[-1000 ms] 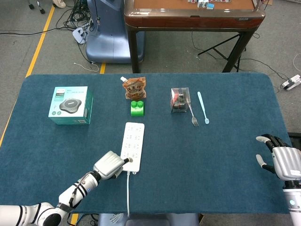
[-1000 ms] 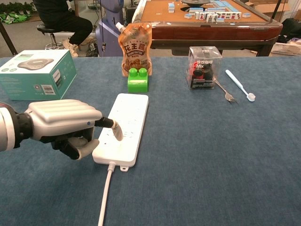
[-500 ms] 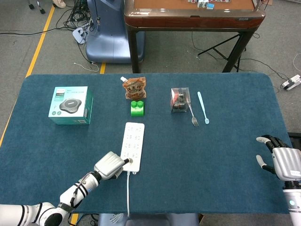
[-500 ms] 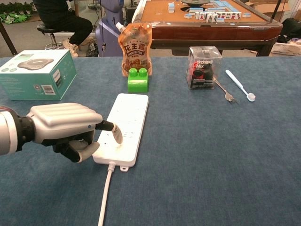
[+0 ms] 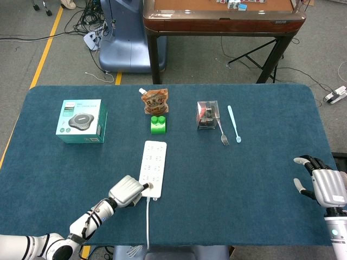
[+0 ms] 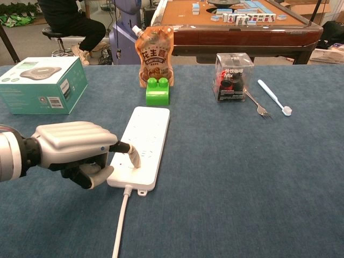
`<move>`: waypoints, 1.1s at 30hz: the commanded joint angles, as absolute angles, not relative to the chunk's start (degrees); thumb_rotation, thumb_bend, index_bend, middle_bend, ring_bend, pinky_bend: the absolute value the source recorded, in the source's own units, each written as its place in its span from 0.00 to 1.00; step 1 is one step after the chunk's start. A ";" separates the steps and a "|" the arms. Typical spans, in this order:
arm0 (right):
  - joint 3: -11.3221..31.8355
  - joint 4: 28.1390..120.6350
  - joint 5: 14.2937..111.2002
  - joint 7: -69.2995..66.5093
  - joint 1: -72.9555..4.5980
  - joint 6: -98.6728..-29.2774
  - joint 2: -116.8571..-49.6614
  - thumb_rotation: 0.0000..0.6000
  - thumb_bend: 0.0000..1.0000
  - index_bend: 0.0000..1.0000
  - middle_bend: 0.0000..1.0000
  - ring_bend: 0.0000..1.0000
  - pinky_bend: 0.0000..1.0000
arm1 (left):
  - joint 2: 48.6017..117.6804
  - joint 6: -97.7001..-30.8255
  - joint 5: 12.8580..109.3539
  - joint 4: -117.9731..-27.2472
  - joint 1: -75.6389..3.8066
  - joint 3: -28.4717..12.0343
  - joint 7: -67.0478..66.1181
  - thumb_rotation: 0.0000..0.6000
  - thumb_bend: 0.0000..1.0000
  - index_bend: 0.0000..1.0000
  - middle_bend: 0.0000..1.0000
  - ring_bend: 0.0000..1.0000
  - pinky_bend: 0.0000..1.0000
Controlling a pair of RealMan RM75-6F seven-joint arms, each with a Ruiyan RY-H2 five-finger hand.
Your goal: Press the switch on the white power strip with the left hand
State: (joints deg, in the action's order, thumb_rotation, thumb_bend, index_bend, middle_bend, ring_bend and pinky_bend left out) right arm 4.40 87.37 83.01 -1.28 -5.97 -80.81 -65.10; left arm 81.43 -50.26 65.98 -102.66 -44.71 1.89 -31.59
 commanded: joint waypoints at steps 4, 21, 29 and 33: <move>4.37 87.28 82.98 -1.29 -5.96 -80.84 -65.18 1.00 0.28 0.29 0.26 0.25 0.45 | 81.57 -50.23 65.57 -102.15 -44.75 1.89 -31.30 1.00 0.68 0.29 0.96 1.00 1.00; 4.46 87.42 82.94 -1.11 -6.36 -80.44 -65.24 1.00 0.28 0.29 0.26 0.25 0.45 | 78.76 -53.79 68.97 -105.68 -43.37 1.22 -28.50 1.00 0.68 0.30 0.96 1.00 1.00; 4.40 87.79 83.50 -1.14 -6.29 -81.02 -64.81 1.00 0.28 0.29 0.26 0.25 0.45 | 72.18 -60.34 72.23 -111.04 -39.01 1.09 -23.69 1.00 0.67 0.28 0.93 0.98 1.00; 4.34 87.86 83.66 -1.39 -6.20 -81.20 -64.57 1.00 0.28 0.29 0.26 0.25 0.45 | 69.55 -65.41 72.44 -111.35 -35.16 1.08 -20.39 1.00 0.66 0.27 0.83 0.87 1.00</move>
